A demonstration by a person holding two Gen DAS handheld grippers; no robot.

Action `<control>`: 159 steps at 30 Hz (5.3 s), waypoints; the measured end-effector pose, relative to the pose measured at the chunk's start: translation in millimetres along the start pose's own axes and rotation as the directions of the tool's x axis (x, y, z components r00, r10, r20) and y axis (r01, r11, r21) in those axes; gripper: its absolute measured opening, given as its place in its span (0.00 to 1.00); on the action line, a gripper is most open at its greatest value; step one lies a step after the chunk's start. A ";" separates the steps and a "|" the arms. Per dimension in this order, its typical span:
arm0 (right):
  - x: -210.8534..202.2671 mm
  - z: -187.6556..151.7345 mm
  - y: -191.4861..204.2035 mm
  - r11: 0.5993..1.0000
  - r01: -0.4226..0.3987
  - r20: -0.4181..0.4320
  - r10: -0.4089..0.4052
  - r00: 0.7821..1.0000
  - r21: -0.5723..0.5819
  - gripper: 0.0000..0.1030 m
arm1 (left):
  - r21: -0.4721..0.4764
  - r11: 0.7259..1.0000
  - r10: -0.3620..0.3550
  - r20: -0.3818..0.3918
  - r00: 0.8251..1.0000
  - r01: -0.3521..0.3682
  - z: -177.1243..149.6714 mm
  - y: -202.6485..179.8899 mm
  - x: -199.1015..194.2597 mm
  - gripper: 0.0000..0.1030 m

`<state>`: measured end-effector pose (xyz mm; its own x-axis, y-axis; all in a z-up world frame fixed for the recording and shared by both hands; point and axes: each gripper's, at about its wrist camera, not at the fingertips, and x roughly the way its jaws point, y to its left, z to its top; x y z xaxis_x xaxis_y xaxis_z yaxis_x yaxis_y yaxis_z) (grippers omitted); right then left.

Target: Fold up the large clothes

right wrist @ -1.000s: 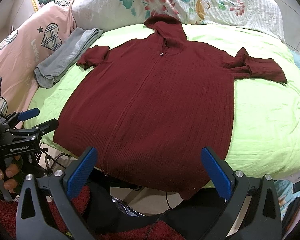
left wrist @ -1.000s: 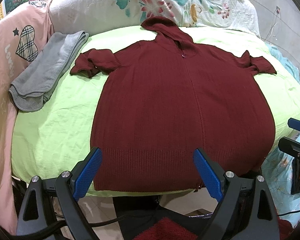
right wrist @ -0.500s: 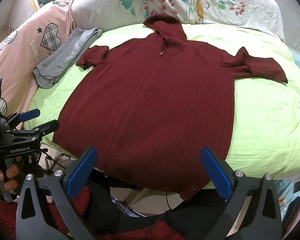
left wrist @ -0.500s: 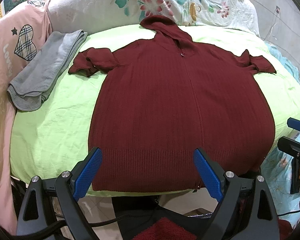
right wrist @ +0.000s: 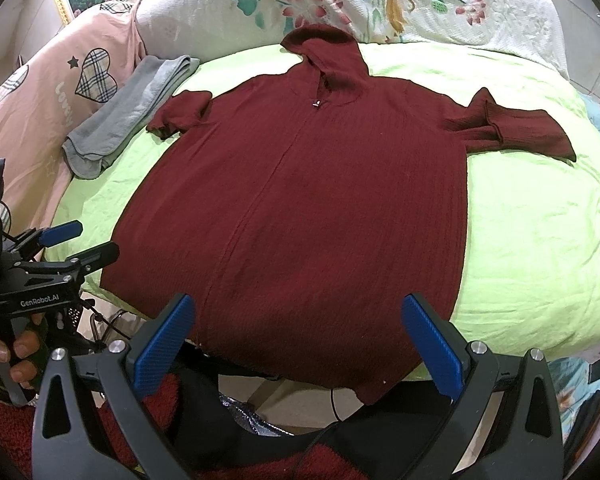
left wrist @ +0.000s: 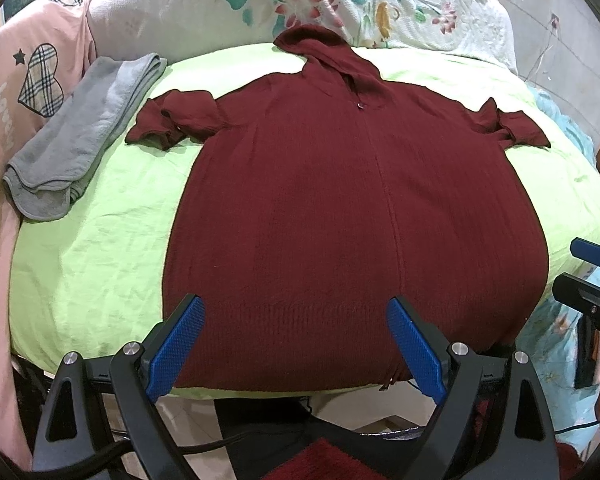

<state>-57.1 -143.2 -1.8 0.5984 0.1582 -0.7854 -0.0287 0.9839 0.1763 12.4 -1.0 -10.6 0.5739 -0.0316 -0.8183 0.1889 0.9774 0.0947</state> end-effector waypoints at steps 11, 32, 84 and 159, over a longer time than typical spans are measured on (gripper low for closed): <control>7.8 10.6 -30.1 0.998 0.052 -0.031 -0.051 0.998 0.038 0.99 | -0.015 0.999 -0.036 -0.022 0.999 0.036 15.2 -1.3 23.7 0.90; 90.9 153.1 -206.2 0.930 0.360 0.016 -0.362 0.932 0.067 0.71 | -0.033 0.999 -0.015 -0.093 0.996 0.012 36.8 -0.7 57.6 0.90; 204.9 222.5 -41.9 0.785 -0.474 0.104 0.475 0.874 0.400 0.26 | -0.243 0.931 -0.274 0.021 0.961 0.271 184.7 75.2 187.4 0.90; 133.2 142.8 -87.4 0.908 -0.185 0.064 0.173 0.983 0.377 0.44 | -0.518 0.786 -0.196 0.311 0.930 0.338 191.3 237.3 137.2 0.04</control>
<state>139.4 -220.0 -37.1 0.6343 0.3208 -0.7034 0.1652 0.8326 0.5287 288.4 186.6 8.0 0.7445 -0.2856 -0.6035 -0.0699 0.8656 -0.4958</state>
